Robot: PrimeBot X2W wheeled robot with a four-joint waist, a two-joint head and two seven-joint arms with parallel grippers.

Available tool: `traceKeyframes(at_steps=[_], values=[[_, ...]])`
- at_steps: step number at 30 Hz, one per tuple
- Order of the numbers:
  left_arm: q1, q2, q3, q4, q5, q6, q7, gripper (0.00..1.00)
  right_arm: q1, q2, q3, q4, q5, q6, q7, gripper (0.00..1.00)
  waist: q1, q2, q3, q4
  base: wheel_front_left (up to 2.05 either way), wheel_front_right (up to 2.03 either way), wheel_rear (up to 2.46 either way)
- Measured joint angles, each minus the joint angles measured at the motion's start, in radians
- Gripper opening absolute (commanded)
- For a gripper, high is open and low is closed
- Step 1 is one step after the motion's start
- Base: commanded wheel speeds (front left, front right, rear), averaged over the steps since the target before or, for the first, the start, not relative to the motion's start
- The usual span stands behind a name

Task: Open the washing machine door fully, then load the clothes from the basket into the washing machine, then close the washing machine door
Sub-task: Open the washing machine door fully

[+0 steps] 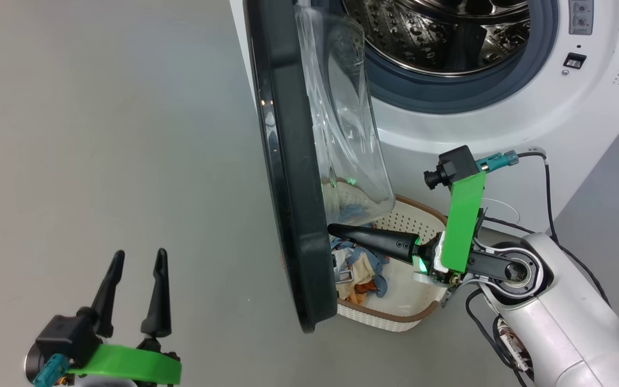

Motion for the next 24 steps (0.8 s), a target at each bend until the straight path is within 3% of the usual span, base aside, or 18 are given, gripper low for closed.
traceKeyframes(at_steps=[13, 14, 16, 19, 21, 22, 24], values=[[0.0, 0.0, 0.007, 0.0, 0.0, 0.0, 0.0, 1.0, 0.0, -0.003, -0.015, -0.026, -0.021, 0.0, -0.007, 0.0, 0.0, 0.0, -0.004, -0.03, 0.0, 0.0, 0.0], [0.0, 0.0, 0.006, 0.0, 0.0, 0.0, 0.0, 1.0, 0.0, -0.004, -0.021, -0.031, -0.021, 0.0, -0.015, 0.04, 0.0, 0.0, -0.005, -0.033, 0.0, 0.0, 0.0], [0.0, 0.0, 0.004, 0.0, 0.0, 0.0, 0.0, 1.0, 0.0, -0.006, -0.03, -0.044, -0.022, 0.0, -0.024, 0.31, 0.0, 0.0, -0.008, -0.04, 0.0, 0.0, 0.0], [0.0, 0.0, 0.004, 0.0, 0.0, 0.0, 0.0, 1.0, 0.003, -0.008, -0.034, -0.069, -0.031, 0.0, -0.037, 0.55, 0.0, 0.0, -0.01, -0.053, 0.0, 0.0, 0.0], [0.0, 0.0, 0.005, -0.001, 0.0, 0.0, 0.0, 1.0, 0.016, -0.011, -0.038, -0.086, -0.041, 0.0, -0.049, 0.93, 0.0, 0.0, -0.012, -0.062, 0.0, 0.0, 0.0], [0.0, 0.0, 0.007, -0.001, 0.0, 0.0, 0.0, 1.0, 0.025, -0.014, -0.039, -0.093, -0.049, 0.0, -0.051, 1.0, 0.0, 0.0, -0.012, -0.067, 0.0, 0.0, 0.0], [0.0, 0.0, 0.009, -0.001, 0.0, 0.0, 0.0, 1.0, 0.036, -0.022, -0.043, -0.108, -0.066, 0.0, -0.062, 1.0, 0.0, 0.0, -0.013, -0.078, 0.0, 0.0, 0.0]])
